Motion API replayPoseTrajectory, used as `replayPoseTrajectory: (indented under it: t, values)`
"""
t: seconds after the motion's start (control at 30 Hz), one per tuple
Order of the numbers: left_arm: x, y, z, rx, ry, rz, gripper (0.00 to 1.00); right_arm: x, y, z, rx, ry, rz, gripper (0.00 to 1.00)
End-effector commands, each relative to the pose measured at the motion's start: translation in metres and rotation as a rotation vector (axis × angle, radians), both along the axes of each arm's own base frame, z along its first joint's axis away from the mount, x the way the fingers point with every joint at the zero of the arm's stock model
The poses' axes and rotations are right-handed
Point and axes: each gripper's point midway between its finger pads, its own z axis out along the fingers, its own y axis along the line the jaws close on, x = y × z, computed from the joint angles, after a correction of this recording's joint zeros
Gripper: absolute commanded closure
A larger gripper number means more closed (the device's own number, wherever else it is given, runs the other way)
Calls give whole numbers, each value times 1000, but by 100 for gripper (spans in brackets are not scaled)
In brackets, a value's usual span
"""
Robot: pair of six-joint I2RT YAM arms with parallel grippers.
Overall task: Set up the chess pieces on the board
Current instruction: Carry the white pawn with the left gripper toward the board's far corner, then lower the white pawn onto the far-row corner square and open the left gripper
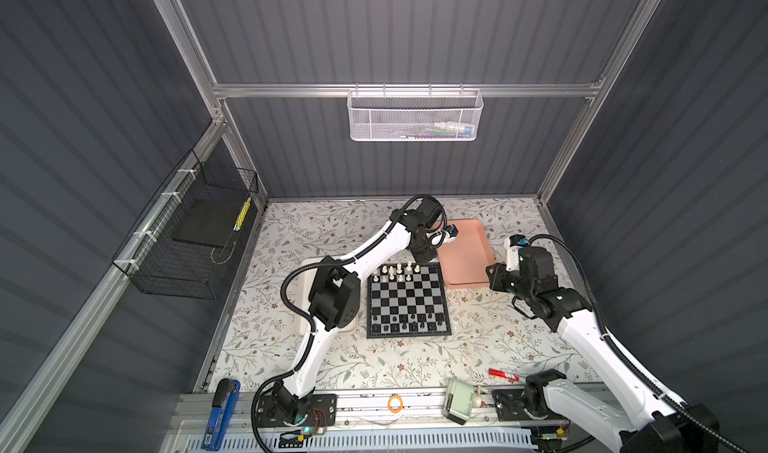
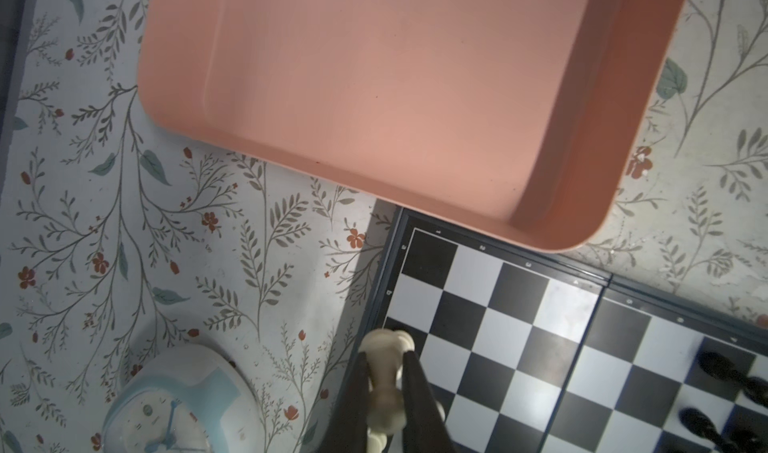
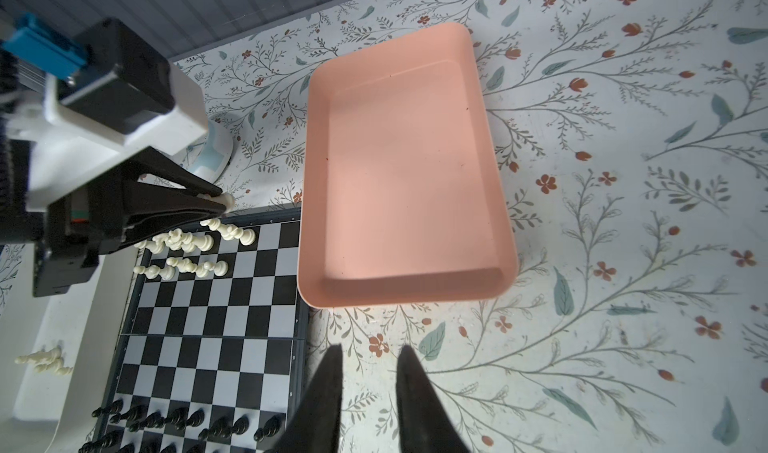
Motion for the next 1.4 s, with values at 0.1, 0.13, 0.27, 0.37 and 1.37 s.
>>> replayPoseTrajectory:
  t: [0.1, 0.13, 0.27, 0.37, 1.37]
  values:
    - [-8, -19, -14, -20, 35, -14, 87, -8, -8, -5, -21, 12, -20, 73]
    - [-8, -21, -17, -19, 36, -15, 87, -9, -8, -5, -22, 12, -20, 73]
    - [-11, -25, -25, -12, 48, -21, 87, -10, -8, -7, -24, 12, -21, 73]
    - [-11, -26, -31, -7, 52, -20, 87, -11, -9, -9, -24, 16, -21, 73]
    - [-10, -27, -56, 30, 65, -25, 85, -11, -9, -18, -36, 38, -17, 73]
